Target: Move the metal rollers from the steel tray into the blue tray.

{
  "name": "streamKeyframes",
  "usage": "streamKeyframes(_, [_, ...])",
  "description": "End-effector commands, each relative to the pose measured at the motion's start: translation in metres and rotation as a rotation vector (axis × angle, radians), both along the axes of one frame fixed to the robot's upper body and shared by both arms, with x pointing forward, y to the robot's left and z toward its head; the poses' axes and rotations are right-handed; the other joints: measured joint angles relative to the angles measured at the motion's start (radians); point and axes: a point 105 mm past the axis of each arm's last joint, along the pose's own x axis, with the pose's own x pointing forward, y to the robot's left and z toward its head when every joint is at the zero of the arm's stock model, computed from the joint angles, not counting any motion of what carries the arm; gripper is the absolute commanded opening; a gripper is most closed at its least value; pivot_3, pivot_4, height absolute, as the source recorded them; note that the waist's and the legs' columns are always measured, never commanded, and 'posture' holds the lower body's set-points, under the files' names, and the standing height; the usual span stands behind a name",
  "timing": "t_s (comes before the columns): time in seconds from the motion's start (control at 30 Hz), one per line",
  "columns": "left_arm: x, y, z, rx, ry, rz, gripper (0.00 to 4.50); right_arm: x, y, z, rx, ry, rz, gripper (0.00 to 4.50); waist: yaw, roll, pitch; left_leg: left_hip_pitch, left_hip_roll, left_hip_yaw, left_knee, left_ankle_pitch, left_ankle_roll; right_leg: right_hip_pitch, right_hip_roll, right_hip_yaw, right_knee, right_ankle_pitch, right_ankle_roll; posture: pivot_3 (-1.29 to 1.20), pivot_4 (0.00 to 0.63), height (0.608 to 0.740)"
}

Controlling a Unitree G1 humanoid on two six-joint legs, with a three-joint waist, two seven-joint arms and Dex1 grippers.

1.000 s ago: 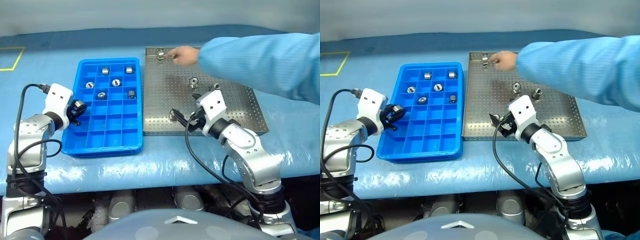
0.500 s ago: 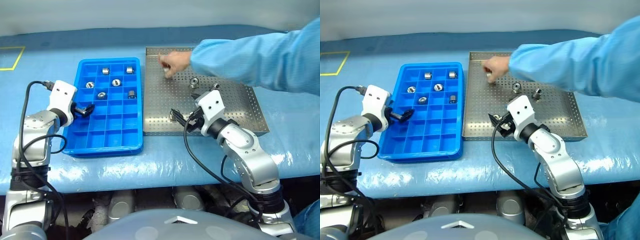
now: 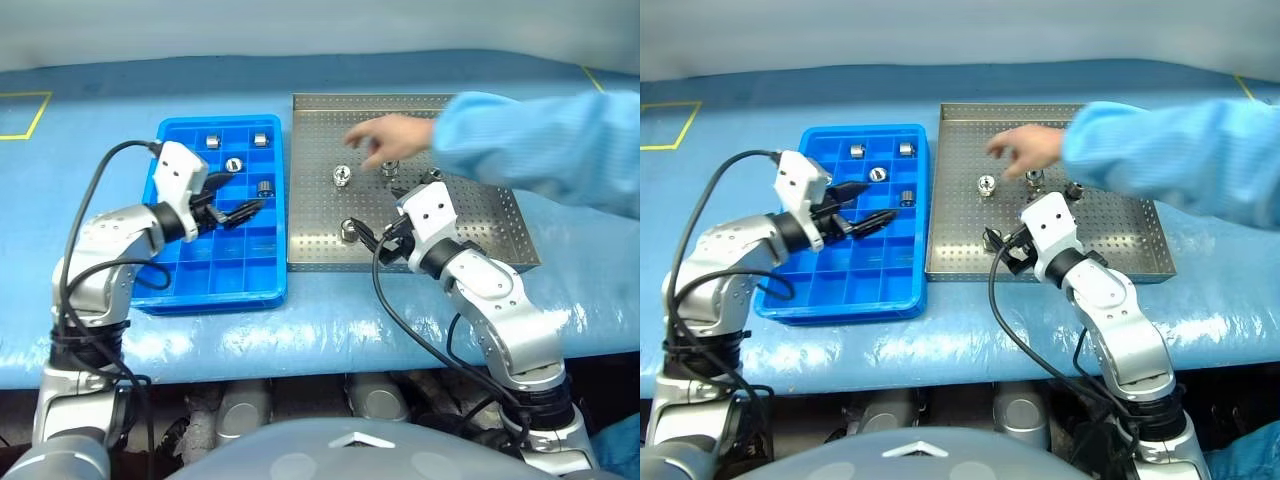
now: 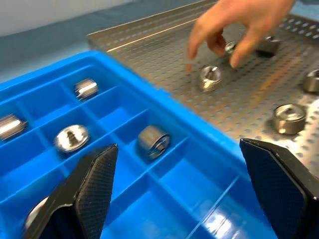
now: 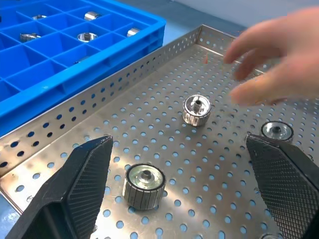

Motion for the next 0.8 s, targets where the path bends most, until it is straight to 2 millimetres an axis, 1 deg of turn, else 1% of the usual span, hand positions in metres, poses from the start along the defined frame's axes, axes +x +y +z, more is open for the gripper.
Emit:
streamKeyframes(0.03, [0.011,-0.026,0.002,-0.021,-0.025,-0.046,4.27,-0.002,-0.008,0.009,-0.016,-0.045,-0.043,4.50,-0.005,0.000,0.000,0.000,0.000,0.000,0.000,0.000,0.000,0.000,0.000,0.000,0.000,0.000,0.000,-0.17,0.150,0.740])
streamKeyframes(0.13, [0.028,-0.051,-0.011,-0.040,0.013,-0.031,4.27,-0.003,-0.010,0.007,-0.014,-0.044,-0.060,4.50,-0.014,0.000,0.000,0.000,-0.001,0.000,0.001,0.000,0.000,0.001,0.000,0.000,-0.001,0.000,0.000,-0.19,0.150,0.740])
streamKeyframes(0.3, [0.053,-0.089,-0.034,-0.016,0.062,0.023,4.27,-0.007,-0.009,0.005,-0.009,-0.042,-0.078,4.50,-0.039,0.000,0.000,-0.001,-0.001,0.000,0.001,0.000,0.000,0.001,0.000,0.000,-0.001,0.000,0.001,-0.23,0.150,0.740])
streamKeyframes(0.4, [0.072,-0.106,-0.041,0.013,0.055,0.095,4.27,-0.008,-0.010,0.004,-0.004,-0.042,-0.093,4.50,-0.053,-0.001,0.000,-0.001,-0.001,0.000,0.001,0.000,0.000,0.001,0.000,0.000,-0.002,0.000,0.001,-0.25,0.150,0.740])
streamKeyframes(0.47, [0.081,-0.115,-0.041,0.020,0.039,0.140,4.27,-0.009,-0.011,0.004,-0.001,-0.041,-0.104,4.50,-0.064,-0.001,0.000,-0.001,-0.001,0.000,0.001,0.000,0.000,0.001,0.000,0.000,-0.002,0.000,0.001,-0.27,0.150,0.740])
streamKeyframes(0.53, [0.088,-0.120,-0.038,0.004,0.023,0.170,4.27,-0.010,-0.012,0.004,0.000,-0.043,-0.115,4.50,-0.078,-0.001,0.000,-0.002,-0.001,0.000,0.001,0.000,0.000,0.001,0.000,0.000,-0.003,0.001,0.001,-0.29,0.150,0.740])
streamKeyframes(0.6, [0.092,-0.122,-0.035,-0.006,0.014,0.198,4.27,-0.011,-0.014,0.004,-0.001,-0.046,-0.129,4.50,-0.093,-0.001,0.000,-0.003,-0.001,0.000,0.001,-0.001,0.001,0.001,0.000,0.001,-0.004,0.001,0.002,-0.29,0.150,0.740])
streamKeyframes(0.8, [0.102,-0.114,-0.036,0.024,-0.013,0.247,4.27,-0.013,-0.021,0.005,0.003,-0.052,-0.169,4.50,-0.136,-0.001,0.000,-0.003,-0.001,0.000,0.000,-0.001,0.002,0.001,0.000,0.001,-0.007,0.001,0.002,-0.31,0.150,0.740])
